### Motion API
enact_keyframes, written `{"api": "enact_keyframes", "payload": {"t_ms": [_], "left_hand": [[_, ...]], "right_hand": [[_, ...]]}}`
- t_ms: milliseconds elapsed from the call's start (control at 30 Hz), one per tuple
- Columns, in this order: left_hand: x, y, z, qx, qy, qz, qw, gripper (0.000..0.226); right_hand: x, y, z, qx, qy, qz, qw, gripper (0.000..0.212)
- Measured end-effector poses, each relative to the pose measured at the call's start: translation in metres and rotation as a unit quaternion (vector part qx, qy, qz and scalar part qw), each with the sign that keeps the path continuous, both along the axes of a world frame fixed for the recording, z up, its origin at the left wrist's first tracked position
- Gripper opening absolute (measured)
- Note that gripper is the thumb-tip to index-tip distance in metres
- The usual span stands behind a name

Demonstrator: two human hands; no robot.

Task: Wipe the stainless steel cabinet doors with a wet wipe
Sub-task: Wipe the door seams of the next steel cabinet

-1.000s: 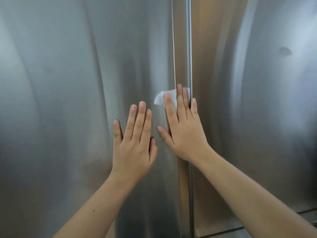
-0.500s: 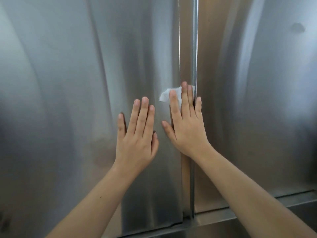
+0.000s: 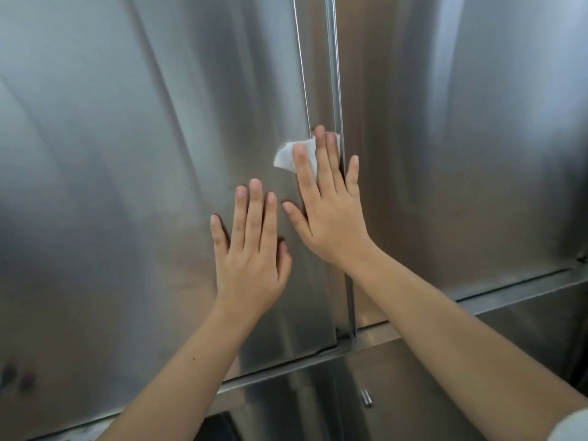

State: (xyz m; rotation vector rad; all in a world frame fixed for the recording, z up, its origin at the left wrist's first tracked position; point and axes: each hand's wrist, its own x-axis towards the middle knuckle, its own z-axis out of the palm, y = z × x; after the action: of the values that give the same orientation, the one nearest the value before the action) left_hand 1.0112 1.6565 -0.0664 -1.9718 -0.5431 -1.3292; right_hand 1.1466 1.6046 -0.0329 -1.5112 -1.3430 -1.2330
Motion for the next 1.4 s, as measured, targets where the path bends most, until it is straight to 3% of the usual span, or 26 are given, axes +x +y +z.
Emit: {"api": "enact_keyframes", "payload": {"t_ms": [133, 333, 567, 667, 933, 1067, 1233, 1400], "left_hand": [[-0.002, 0.003, -0.017, -0.011, 0.015, -0.012, 1.0, 0.057], [-0.005, -0.003, -0.06, -0.047, 0.048, -0.012, 0.998, 0.061], [0.0, -0.002, -0.071, -0.061, 0.042, -0.01, 0.997, 0.06], [0.0, -0.003, -0.071, -0.067, 0.041, -0.022, 0.997, 0.059], [-0.002, -0.004, -0.071, -0.073, 0.04, -0.026, 0.996, 0.061], [-0.001, -0.006, -0.071, -0.081, 0.039, -0.025, 0.996, 0.061], [0.0, -0.009, -0.069, -0.093, 0.036, -0.031, 0.994, 0.059], [-0.001, -0.011, -0.068, -0.094, 0.043, -0.021, 0.994, 0.064]], "right_hand": [[0.001, -0.003, -0.044, -0.013, 0.008, 0.004, 1.0, 0.06], [-0.005, -0.029, -0.168, -0.134, 0.022, -0.011, 0.991, 0.077], [0.001, -0.01, -0.117, -0.064, 0.043, 0.024, 0.997, 0.068], [-0.001, -0.01, -0.126, -0.056, 0.043, 0.025, 0.997, 0.068], [-0.009, -0.047, -0.238, -0.244, 0.037, -0.039, 0.968, 0.068], [-0.009, -0.052, -0.232, -0.27, 0.024, -0.046, 0.961, 0.065], [-0.017, -0.041, -0.189, -0.221, 0.087, -0.049, 0.97, 0.063], [-0.022, -0.049, -0.206, -0.274, 0.116, -0.042, 0.954, 0.069]]}}
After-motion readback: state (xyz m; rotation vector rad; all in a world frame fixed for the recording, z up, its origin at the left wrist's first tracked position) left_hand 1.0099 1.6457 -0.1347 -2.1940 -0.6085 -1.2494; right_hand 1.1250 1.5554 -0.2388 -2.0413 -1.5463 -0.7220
